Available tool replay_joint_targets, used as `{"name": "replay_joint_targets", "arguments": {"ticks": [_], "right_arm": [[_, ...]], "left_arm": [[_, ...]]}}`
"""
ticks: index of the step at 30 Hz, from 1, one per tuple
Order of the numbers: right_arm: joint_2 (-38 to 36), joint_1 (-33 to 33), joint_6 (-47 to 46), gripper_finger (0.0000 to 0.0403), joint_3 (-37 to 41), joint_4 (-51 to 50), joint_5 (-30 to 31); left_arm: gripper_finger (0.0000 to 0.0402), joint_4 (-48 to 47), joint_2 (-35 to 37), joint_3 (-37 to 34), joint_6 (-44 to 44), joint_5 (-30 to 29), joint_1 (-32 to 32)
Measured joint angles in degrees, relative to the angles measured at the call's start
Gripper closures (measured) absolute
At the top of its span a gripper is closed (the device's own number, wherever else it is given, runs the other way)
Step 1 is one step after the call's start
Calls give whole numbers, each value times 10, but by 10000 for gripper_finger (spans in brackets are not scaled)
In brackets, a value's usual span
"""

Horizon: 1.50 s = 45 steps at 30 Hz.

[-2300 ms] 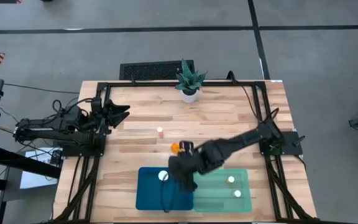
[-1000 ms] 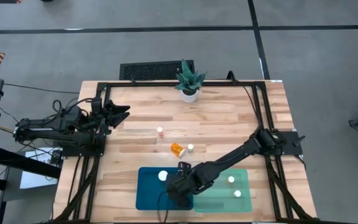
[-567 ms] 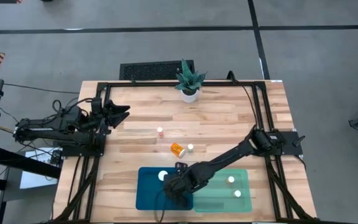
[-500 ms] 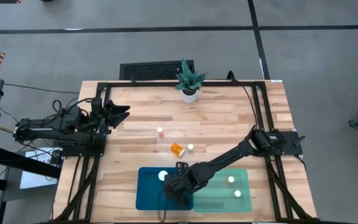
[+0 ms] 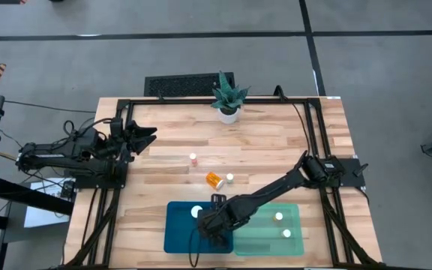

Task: Pick and place medicine bottles into bin by pill shape (circle, oval)
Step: Put the large orange pill bottle into the blue bin

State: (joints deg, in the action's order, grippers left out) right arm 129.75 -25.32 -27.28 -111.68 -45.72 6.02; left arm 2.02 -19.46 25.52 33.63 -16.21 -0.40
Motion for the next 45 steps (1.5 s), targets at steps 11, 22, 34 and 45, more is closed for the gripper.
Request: {"name": "replay_joint_targets", "arguments": {"ticks": [11, 22, 34, 45], "right_arm": [[0, 0, 10, 159, 0, 12, -2], [0, 0, 11, 157, 0, 16, -3], [0, 1, 39, 157, 0, 22, -16], [-1, 7, 53, 121, 0, 31, -18]], "left_arm": [[154, 0, 0, 0, 0, 0, 0], [154, 0, 0, 0, 0, 0, 0], [154, 0, 0, 0, 3, 0, 0], [154, 0, 0, 0, 5, 0, 0]]}}
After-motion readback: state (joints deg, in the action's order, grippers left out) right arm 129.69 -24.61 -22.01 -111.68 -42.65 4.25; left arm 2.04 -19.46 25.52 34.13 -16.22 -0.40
